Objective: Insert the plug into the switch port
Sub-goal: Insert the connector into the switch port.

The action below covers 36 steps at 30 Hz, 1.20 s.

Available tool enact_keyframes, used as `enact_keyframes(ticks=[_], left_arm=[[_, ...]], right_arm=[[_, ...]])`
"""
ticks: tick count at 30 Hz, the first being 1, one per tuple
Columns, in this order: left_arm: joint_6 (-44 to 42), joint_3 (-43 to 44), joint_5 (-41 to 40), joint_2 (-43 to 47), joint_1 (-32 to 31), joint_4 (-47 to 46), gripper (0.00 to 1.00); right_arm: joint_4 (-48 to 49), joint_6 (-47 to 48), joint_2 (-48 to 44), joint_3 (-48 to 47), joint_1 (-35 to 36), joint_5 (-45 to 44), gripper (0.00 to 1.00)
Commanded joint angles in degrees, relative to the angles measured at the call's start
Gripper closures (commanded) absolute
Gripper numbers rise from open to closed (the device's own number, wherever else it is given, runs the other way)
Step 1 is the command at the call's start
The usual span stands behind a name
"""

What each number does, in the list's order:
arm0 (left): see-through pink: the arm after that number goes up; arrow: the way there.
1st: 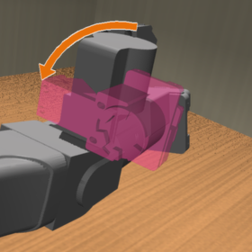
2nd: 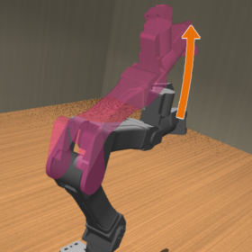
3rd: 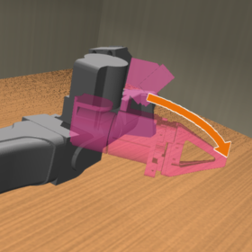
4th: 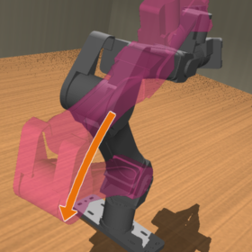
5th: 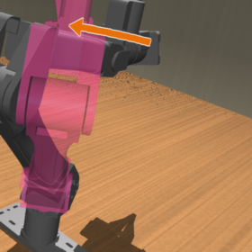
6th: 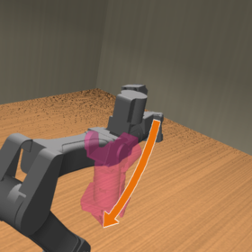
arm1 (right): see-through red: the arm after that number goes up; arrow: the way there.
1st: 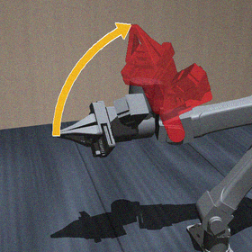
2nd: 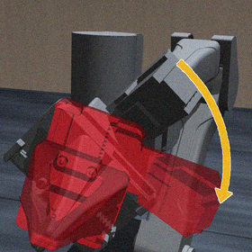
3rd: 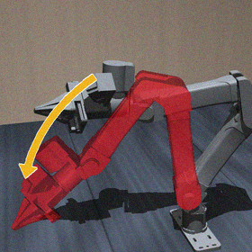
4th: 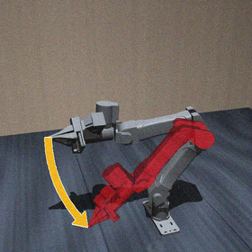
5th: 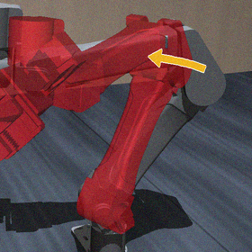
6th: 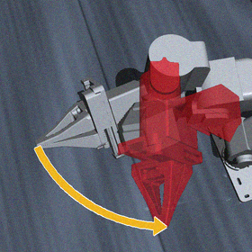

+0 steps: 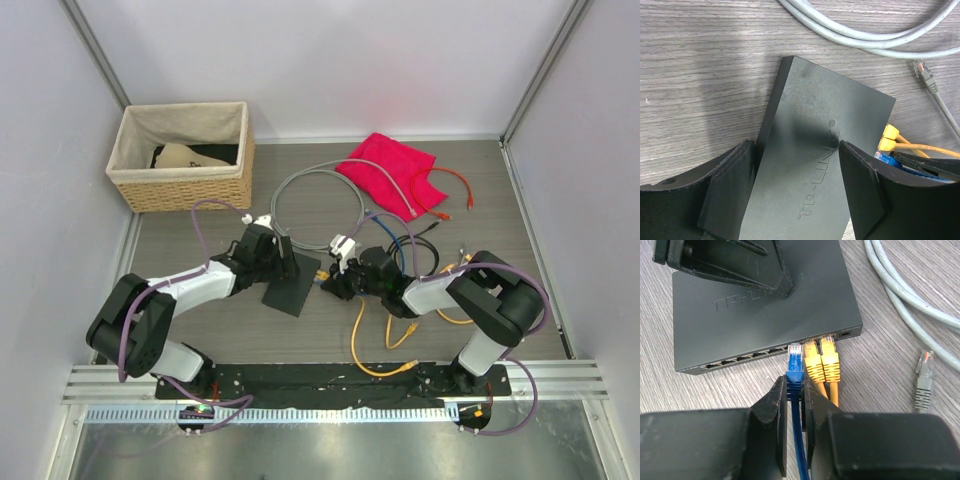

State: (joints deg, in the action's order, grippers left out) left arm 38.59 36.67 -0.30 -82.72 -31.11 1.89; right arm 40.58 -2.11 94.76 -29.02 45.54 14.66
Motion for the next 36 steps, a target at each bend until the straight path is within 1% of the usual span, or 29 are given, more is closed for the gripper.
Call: enact_keyframes(ticks=[1, 5, 17, 25, 31, 36], left_arm=[[1.7, -0.5, 2.1, -1.5, -0.3, 4.8, 0.27], [3.0, -0.3, 1.5, -1.6, 0.5, 5.1, 0.27], [4.7, -1.2, 3.2, -1.6, 2.4, 3.7, 0.28], [3.6, -1.8, 4.2, -1.7, 2.4, 3.3, 0.26], [2.4, -1.4, 4.7, -3.4, 2.4, 3.4, 0.25], [1.5, -1.1, 5.8, -5.4, 2.5, 2.9, 0.24]], right_arm=[[4.6, -0.4, 0.3, 0.3, 0.4, -0.8, 0.99], [3.5, -0.8, 0.6, 0.1, 1.0, -0.3, 0.99], [3.1, -2.0, 0.2, 0.7, 1.4, -1.5, 0.99], [3.4, -1.7, 0.4, 0.3, 1.3, -2.5, 0.99], [7.3, -0.4, 1.2, 1.1, 1.3, -1.2, 0.99], [8.4, 0.4, 2.1, 0.9, 1.4, 0.1, 0.99]])
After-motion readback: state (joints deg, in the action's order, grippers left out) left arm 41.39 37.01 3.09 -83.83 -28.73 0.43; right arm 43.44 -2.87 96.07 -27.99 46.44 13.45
